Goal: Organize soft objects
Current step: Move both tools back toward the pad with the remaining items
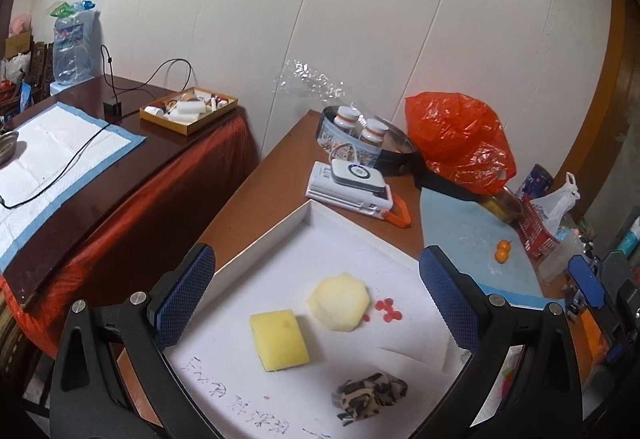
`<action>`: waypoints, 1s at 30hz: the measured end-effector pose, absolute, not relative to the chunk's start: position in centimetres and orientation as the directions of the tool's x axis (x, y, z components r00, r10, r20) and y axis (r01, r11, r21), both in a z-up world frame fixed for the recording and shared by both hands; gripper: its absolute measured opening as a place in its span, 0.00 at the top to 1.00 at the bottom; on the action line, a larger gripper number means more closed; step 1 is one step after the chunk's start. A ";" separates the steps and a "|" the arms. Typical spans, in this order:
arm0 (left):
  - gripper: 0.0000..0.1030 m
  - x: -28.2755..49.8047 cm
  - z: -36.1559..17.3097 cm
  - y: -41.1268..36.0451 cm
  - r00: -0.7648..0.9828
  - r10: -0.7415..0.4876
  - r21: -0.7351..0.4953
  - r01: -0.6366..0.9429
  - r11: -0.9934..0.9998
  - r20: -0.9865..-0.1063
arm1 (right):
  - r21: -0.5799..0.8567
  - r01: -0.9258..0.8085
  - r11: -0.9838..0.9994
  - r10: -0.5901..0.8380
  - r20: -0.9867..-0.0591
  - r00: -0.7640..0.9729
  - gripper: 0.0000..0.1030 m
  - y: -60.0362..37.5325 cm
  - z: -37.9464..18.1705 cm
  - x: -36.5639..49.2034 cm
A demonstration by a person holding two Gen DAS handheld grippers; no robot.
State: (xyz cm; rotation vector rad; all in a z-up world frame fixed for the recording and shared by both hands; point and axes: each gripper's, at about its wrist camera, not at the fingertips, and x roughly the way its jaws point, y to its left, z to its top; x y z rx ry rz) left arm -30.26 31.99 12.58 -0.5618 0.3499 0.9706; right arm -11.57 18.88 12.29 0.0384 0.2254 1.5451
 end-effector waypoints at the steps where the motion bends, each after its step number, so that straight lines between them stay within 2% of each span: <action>1: 0.00 -30.1 12.8 31.6 0.530 0.675 -0.288 -0.847 0.446 -0.513 | 0.166 -0.986 0.029 0.992 -0.129 0.008 0.00 18.7 12.6 -11.5; 4: 0.00 -29.9 13.5 30.3 0.543 0.674 -0.281 -0.838 0.467 -0.501 | 0.178 -0.976 0.125 0.981 -0.166 0.096 0.00 18.0 12.9 -11.5; 7: 0.00 -29.6 14.1 29.0 0.558 0.669 -0.269 -0.827 0.493 -0.490 | 0.247 -0.959 0.139 0.980 -0.174 0.097 0.00 17.3 12.9 -10.6; 12: 0.00 -28.4 14.7 27.2 0.593 0.643 -0.267 -0.800 0.538 -0.484 | 0.259 -0.952 0.166 0.985 -0.092 0.147 0.00 14.9 13.4 -9.8; 17: 0.00 -25.9 15.5 25.0 0.661 0.585 -0.264 -0.738 0.621 -0.469 | 0.299 -0.936 0.188 0.981 -0.113 0.161 0.00 13.8 13.5 -8.4; 22: 0.00 -23.3 16.2 23.1 0.762 0.496 -0.340 -0.636 0.693 -0.416 | 0.287 -0.928 0.237 0.971 -0.028 0.239 0.00 10.9 14.0 -6.7; 25: 0.00 -21.1 15.9 22.4 0.785 0.423 -0.355 -0.594 0.722 -0.452 | 0.280 -0.915 0.289 0.955 -0.018 0.296 0.00 9.1 14.5 -4.9; 30: 0.00 -16.9 14.1 20.6 0.749 0.364 -0.281 -0.580 0.765 -0.554 | 0.362 -0.845 0.395 0.908 -0.015 0.418 0.00 4.4 14.4 0.7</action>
